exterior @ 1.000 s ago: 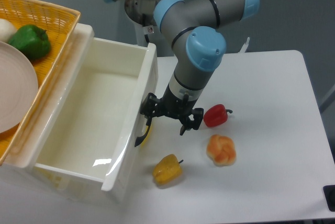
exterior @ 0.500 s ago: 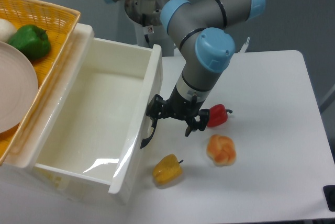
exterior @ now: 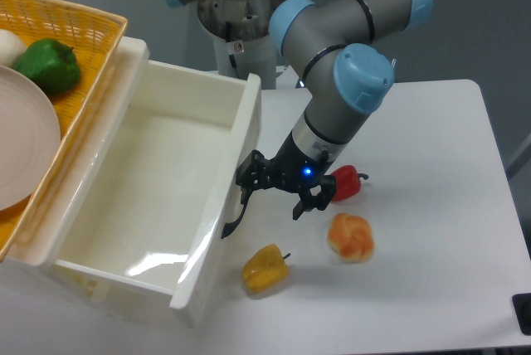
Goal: Slide open the top white drawer
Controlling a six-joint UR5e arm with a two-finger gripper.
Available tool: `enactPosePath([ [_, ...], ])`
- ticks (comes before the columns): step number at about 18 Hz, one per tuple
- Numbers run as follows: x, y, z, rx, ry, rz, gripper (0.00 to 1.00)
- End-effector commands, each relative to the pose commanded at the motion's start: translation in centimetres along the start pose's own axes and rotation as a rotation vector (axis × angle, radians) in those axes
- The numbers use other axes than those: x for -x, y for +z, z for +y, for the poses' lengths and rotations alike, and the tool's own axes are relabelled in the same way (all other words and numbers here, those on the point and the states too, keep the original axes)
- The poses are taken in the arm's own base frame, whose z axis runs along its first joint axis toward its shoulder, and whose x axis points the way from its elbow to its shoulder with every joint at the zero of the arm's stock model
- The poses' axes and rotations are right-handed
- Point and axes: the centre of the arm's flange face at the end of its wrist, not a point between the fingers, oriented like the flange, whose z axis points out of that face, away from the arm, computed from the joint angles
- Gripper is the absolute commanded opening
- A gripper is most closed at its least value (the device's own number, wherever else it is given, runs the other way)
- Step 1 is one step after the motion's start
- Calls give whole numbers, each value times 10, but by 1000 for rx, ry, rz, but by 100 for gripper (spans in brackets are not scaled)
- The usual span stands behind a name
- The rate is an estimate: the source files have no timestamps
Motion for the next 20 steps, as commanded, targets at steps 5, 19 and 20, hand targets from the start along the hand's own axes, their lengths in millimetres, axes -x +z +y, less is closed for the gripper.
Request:
enactPosePath([
  [5,8,-11,1,-19,-11,-8,100],
  [19,115,-79,30,109,245,-420,100],
  [20,130,-78,37,152,276,-434,100],
])
